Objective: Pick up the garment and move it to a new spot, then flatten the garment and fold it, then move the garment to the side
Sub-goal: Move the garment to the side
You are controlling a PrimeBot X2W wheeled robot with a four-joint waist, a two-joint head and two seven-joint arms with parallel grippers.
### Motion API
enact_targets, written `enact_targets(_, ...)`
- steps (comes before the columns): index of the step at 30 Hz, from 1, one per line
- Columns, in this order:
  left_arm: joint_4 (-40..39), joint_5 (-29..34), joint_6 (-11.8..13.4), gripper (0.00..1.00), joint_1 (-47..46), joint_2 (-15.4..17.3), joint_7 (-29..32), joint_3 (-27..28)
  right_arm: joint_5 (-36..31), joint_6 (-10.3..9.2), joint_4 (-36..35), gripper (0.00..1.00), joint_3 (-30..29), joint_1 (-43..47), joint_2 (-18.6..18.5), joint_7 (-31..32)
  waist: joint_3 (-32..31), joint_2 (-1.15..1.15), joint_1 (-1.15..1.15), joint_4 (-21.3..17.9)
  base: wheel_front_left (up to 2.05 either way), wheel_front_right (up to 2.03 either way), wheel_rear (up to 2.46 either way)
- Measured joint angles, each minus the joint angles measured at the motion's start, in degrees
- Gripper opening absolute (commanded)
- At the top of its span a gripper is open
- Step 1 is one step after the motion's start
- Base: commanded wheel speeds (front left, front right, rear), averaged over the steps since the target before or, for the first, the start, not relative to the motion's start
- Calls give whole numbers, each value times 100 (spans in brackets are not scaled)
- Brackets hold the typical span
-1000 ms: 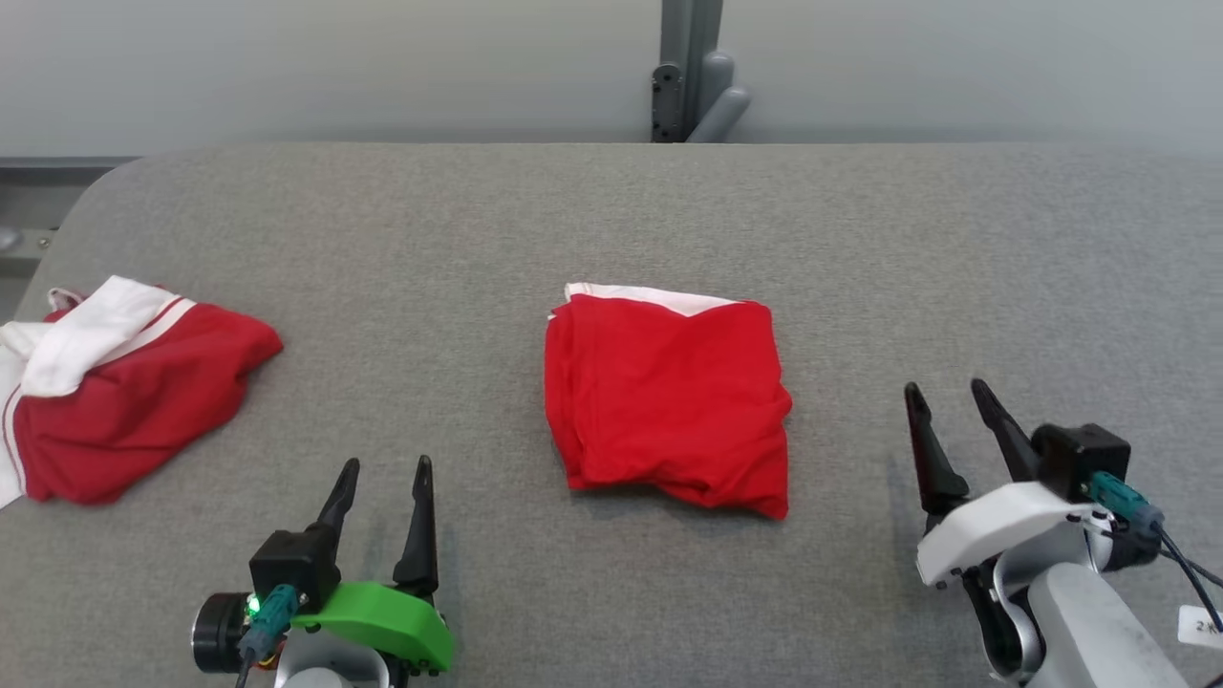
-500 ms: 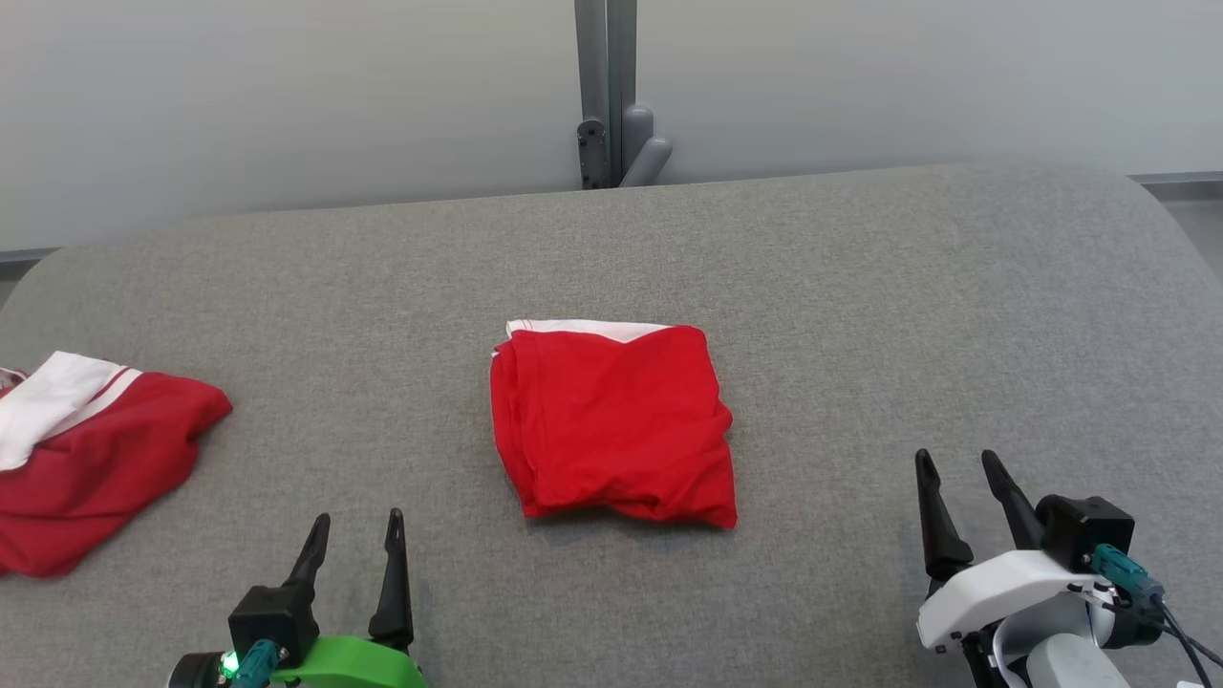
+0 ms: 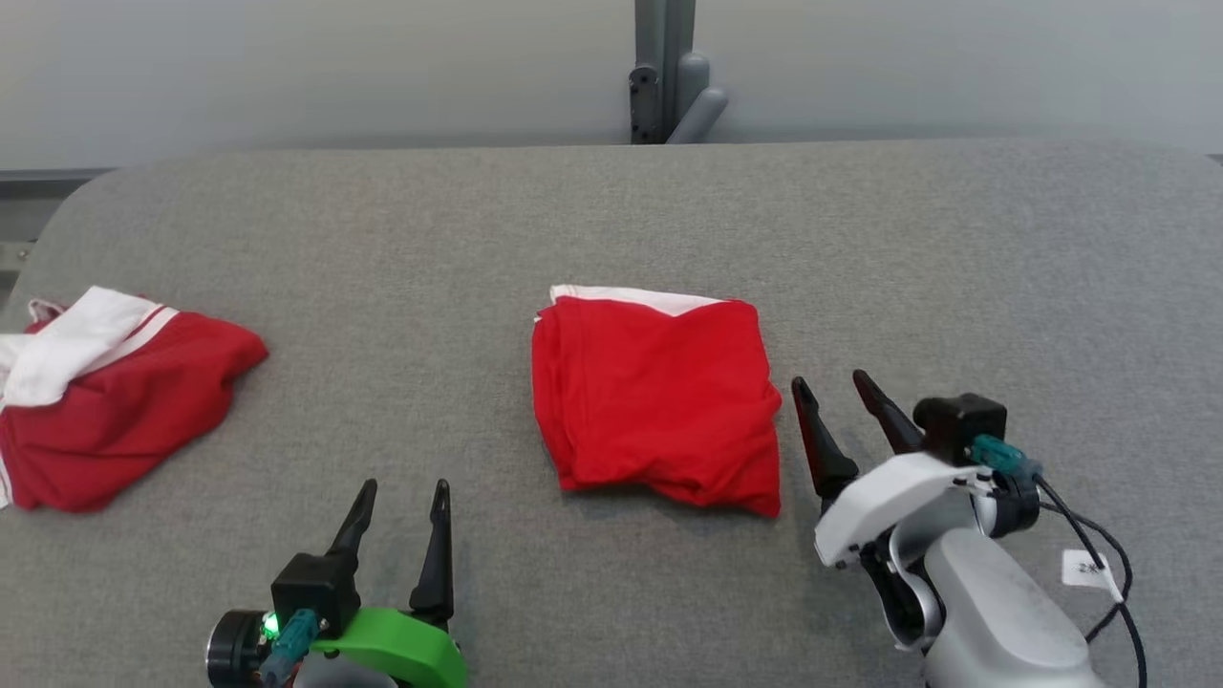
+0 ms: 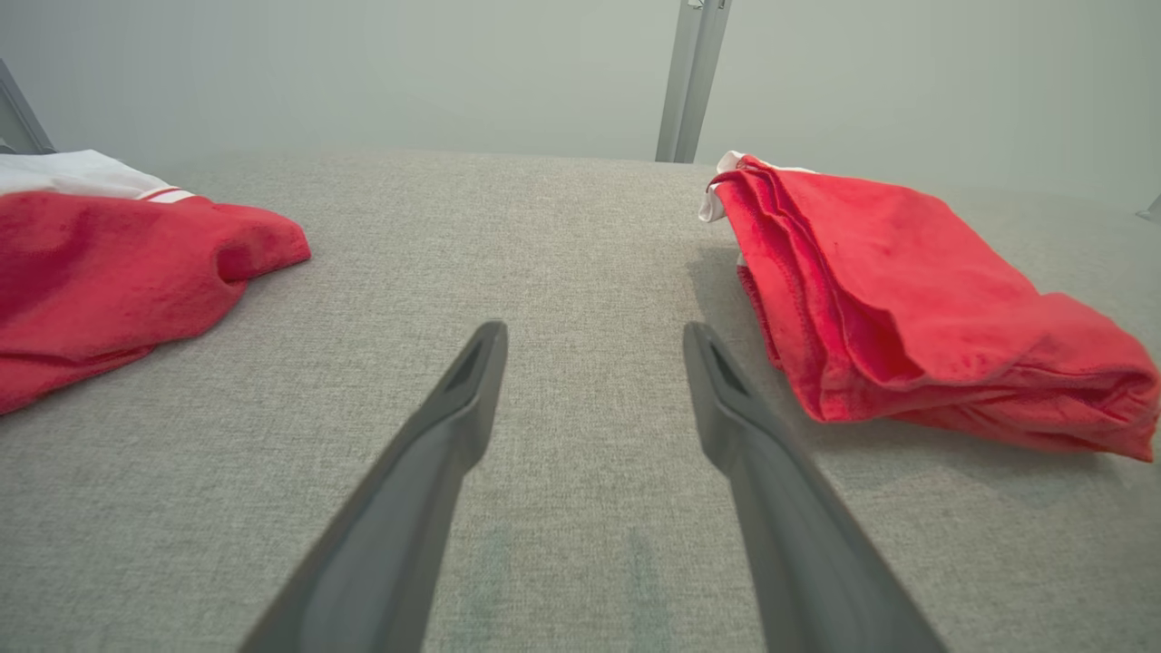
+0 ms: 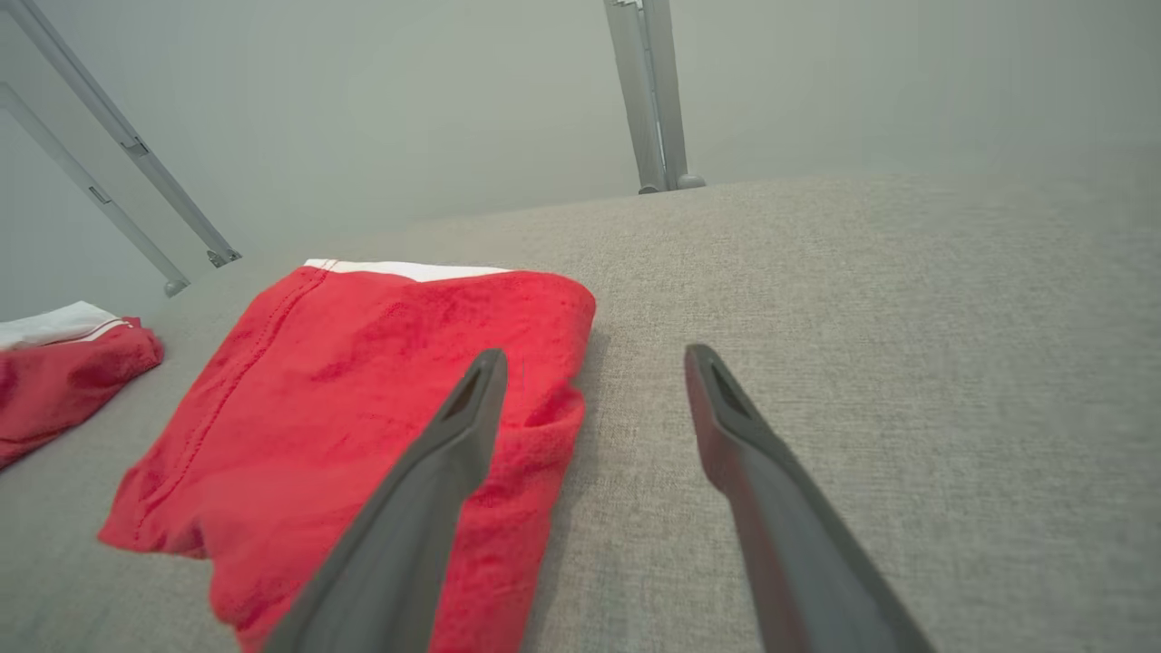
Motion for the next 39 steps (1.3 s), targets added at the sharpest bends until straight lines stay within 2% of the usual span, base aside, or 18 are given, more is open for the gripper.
enact_targets(5, 38, -60, 5, 100, -123, 0, 0, -218, 424, 0, 926, 100, 432, -808, -2, 198, 181, 0, 0, 323, 0, 0, 0)
enact_targets(6, 43, -69, 33, 100, -165, 1, 0, -238, 517, 0, 1315, 100, 572, -1000, -8, 357, 246, 0, 0, 457, 0, 0, 0)
enact_targets(9, 45, -68, 33, 100, -197, 2, 0, -263, 564, 0, 1951, 100, 619, -1194, -54, 537, 337, 0, 0, 640, 0, 0, 0)
enact_targets(13, 33, -66, 34, 100, -236, 3, 0, -277, 630, 0, 2379, 100, 711, -1393, -43, 492, 442, 0, 0, 821, 0, 0, 0)
enact_targets(14, 21, -66, 34, 100, -262, 4, 0, -290, 673, -1, 2420, 49, 779, -1434, -32, 468, 468, 0, 0, 845, 0, 0, 0)
enact_targets(15, 9, -66, 34, 100, -289, 4, 0, -310, 682, -1, 2442, 8, 866, -1466, -27, 415, 492, 0, 0, 863, 0, 0, 0)
enact_targets(16, 7, -66, 34, 100, -311, 3, 0, -330, 708, -1, 2457, 0, 943, -1486, -22, 368, 510, 0, 0, 870, 0, 0, 0)
enact_targets(22, 5, -40, -10, 100, -344, 2, 0, -419, 899, 1, 2481, 0, 1176, -1567, 11, 69, 504, 0, 0, 714, 0, 0, 0)
enact_targets(27, -37, 4, -55, 100, -343, 1, 0, -456, 1056, 1, 2317, 0, 1269, -1545, -51, -7, 441, 0, 0, 361, 0, 0, 0)
enact_targets(32, -44, 19, -78, 100, -344, 1, 0, -409, 1098, 1, 2126, 0, 1470, -1414, -104, -31, 371, 0, 0, -234, 0, 0, 0)
enact_targets(39, -42, 103, -112, 100, -554, 0, 0, -397, 1188, 2, 1767, 0, 1661, -1361, -211, -35, 311, 0, 0, -1328, 0, 0, 0)
